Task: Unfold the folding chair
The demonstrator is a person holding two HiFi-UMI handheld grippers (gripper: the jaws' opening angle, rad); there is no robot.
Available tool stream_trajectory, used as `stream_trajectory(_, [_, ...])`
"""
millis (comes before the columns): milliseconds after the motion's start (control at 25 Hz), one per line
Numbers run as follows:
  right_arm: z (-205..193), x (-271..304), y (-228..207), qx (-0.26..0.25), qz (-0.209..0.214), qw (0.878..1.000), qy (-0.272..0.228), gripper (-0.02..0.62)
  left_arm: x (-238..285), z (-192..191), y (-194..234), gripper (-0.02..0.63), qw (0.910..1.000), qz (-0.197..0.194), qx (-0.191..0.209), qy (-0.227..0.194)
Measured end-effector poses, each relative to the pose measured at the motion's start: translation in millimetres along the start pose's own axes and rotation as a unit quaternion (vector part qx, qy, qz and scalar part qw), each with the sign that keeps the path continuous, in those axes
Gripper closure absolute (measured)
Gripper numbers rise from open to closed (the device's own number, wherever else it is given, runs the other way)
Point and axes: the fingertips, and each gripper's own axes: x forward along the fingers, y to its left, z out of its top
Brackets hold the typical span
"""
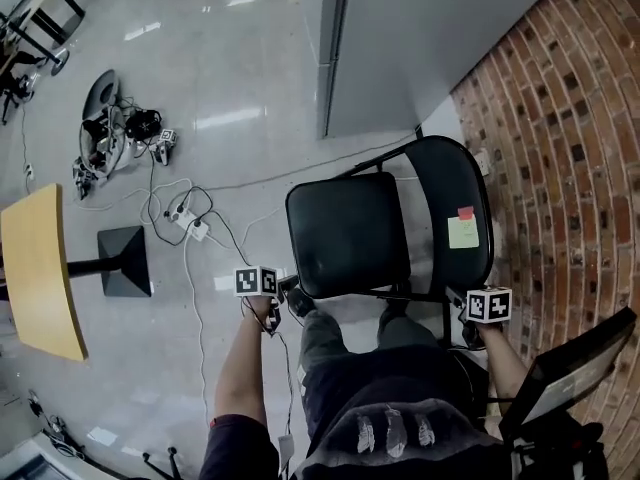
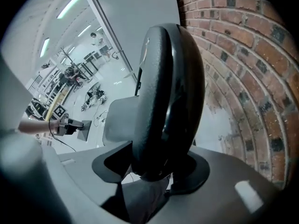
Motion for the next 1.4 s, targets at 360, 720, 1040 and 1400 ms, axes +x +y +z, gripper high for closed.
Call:
stream_trajectory(360, [-2,-18,-13,-0.002,0.041,0.999,-0.035,0.218,-19,39,-74,0.281,0.9982,0.016,0.054,-0.023])
stream_trajectory(720, [4,-23,-8,-0.006,0.11,0.992,-0.057,0.204,-42,67,-138,0.287,0.9932,0.044,0.107,-0.014])
stream_trajectory(1040, [9,-25,14,-0.038,0.217,0.972,-0.079,0.378,-45,42,-198,0.293,0.9911,0.065,0.112,-0.028])
stream_trajectory(1400, [0,-33,24,-0.054,0.286,0.954,-0.069,0.468,-43,-5,-245,0.321,0.9835,0.12,0.127,-0.046])
